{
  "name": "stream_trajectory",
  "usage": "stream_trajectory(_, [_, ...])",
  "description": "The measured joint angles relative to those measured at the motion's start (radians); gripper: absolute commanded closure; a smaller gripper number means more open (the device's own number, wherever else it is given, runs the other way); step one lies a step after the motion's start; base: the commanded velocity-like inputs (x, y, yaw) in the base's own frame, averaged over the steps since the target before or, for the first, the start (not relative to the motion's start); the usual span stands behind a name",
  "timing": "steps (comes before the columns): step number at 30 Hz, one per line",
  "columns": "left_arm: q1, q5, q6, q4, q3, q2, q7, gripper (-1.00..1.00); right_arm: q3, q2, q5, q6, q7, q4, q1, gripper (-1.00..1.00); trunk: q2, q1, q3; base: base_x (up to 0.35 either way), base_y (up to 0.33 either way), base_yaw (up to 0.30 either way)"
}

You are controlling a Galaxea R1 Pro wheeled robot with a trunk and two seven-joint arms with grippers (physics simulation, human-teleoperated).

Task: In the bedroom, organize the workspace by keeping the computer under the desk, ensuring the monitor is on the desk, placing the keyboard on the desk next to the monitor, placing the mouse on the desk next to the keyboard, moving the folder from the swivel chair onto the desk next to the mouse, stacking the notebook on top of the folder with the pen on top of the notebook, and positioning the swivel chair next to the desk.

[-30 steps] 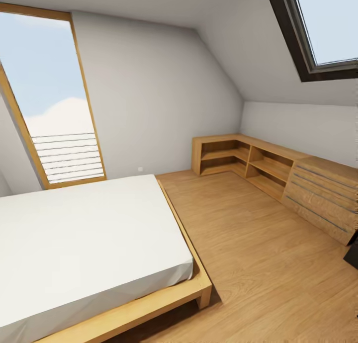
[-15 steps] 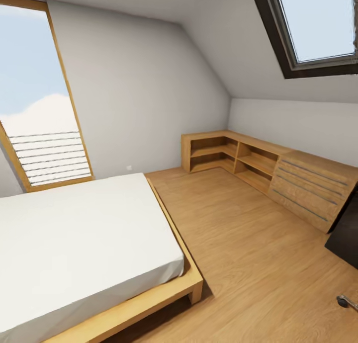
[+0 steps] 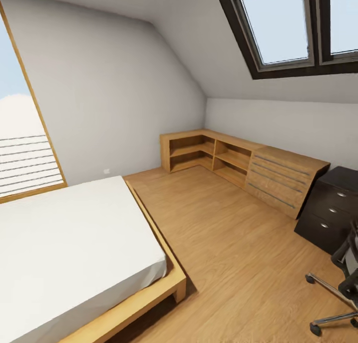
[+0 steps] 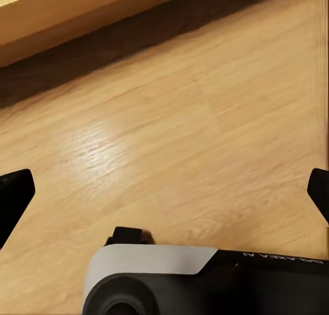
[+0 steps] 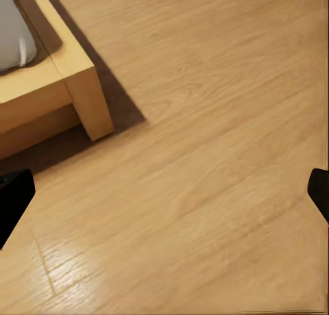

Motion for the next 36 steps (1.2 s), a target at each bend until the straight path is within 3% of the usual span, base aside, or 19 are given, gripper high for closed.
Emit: stream_trajectory(36, [0.000,-0.004,0.003,0.008,-0.007,-0.003,-0.002,-1.00,0.000,0.002,0.000,0.000,0.001,0.001,0.000,-1.00,0.000,0.000,0.000,0.004,0.002,-0.300])
